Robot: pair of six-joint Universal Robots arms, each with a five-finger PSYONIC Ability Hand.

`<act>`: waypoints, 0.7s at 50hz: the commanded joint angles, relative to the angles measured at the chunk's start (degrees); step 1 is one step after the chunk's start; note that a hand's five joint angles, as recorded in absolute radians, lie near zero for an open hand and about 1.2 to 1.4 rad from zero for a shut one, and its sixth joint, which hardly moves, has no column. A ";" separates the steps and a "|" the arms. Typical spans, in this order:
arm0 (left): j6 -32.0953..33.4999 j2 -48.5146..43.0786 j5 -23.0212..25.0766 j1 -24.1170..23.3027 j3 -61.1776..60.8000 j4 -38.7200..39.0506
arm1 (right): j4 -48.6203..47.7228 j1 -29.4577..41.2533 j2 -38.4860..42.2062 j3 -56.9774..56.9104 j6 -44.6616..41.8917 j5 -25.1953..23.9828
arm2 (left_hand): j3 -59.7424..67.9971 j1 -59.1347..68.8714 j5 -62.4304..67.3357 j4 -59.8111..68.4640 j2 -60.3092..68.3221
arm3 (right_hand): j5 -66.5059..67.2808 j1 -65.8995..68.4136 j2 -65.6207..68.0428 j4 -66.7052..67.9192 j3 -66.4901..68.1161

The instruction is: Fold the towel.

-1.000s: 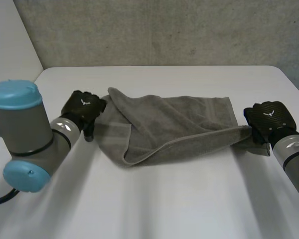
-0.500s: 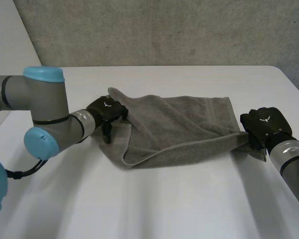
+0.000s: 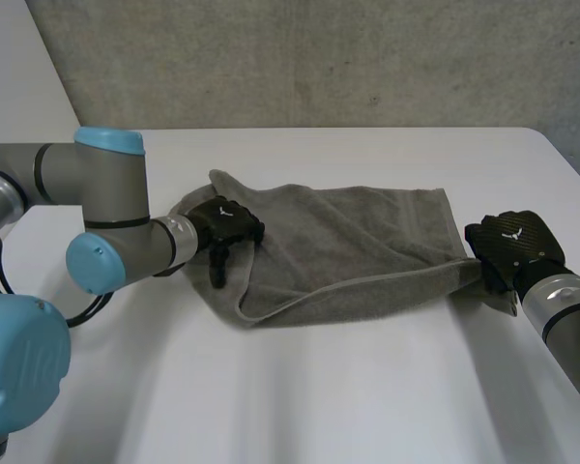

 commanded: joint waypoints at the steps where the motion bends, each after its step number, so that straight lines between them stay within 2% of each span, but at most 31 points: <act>1: -0.04 -3.11 -1.06 -0.07 6.55 -3.98 | 0.00 0.00 0.44 0.04 0.02 0.00 | -4.92 -6.29 -14.30 -6.12 -5.47 | 2.18 3.65 3.61 3.17 3.56; 12: 0.05 -6.45 -2.12 -0.16 12.36 -7.94 | 0.00 0.09 1.32 -0.05 0.02 0.00 | -4.58 -5.96 -13.96 -5.79 -5.13 | 2.18 3.65 3.61 3.17 3.56; 35: 1.28 -7.59 -2.21 -1.04 13.59 -8.55 | 0.00 0.09 1.32 -0.05 0.02 -0.09 | -4.58 -5.96 -13.96 -5.79 -5.13 | 2.18 3.65 3.61 3.17 3.56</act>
